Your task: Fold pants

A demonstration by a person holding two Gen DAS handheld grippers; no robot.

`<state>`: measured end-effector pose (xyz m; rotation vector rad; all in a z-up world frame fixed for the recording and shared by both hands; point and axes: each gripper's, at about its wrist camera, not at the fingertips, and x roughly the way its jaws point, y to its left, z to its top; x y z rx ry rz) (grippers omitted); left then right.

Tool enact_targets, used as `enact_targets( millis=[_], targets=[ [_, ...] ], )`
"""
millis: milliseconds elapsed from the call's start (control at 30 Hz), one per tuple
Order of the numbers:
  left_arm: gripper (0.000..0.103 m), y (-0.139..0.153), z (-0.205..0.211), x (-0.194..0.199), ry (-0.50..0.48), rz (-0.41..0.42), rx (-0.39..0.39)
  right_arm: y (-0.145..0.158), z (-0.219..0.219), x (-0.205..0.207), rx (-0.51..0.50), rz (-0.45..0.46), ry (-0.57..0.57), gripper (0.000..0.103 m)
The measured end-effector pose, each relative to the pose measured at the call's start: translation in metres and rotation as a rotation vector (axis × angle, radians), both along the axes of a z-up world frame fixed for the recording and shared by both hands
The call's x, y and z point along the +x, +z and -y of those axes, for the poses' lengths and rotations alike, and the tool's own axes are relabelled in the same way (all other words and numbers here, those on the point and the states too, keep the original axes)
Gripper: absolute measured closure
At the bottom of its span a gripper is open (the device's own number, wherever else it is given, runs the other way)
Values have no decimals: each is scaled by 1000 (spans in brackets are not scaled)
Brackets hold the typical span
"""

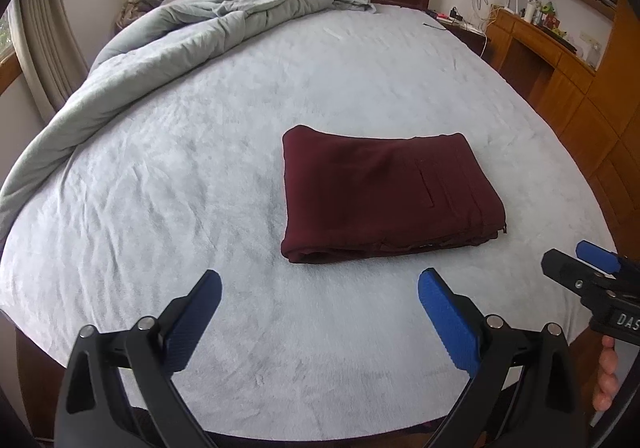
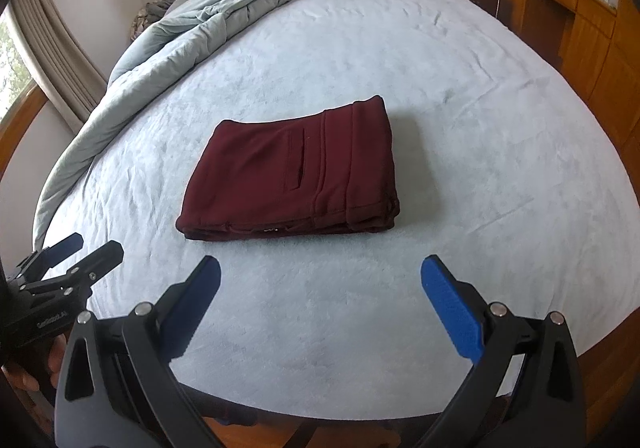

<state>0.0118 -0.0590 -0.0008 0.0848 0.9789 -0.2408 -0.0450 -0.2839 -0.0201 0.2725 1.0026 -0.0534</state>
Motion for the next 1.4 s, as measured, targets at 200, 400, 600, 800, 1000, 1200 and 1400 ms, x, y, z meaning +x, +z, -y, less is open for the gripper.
enact_targets(
  millis=[200, 400, 600, 800, 1000, 1200, 1400],
  targets=[
    [4, 0, 3, -2, -4, -7, 3, -3, -9, 1, -4, -15, 10, 3],
    [4, -1, 4, -4, -1, 8, 5, -9, -9, 4, -8, -30, 13, 3],
    [4, -2, 7, -5, -2, 9, 6, -14, -8, 6, -5, -42, 8, 3],
    [4, -5, 8, -3, -8, -1, 3, -19, -7, 7, 8, -53, 3, 3],
    [4, -8, 10, -3, -18, -2, -6, -21, -5, 7, 16, -63, -10, 3],
    [4, -12, 11, 0, -9, -21, 9, -20, -2, 7, 15, -53, -14, 3],
    [4, -16, 10, 1, -5, -30, 18, -17, 0, 7, 13, -36, -15, 3]
  ],
)
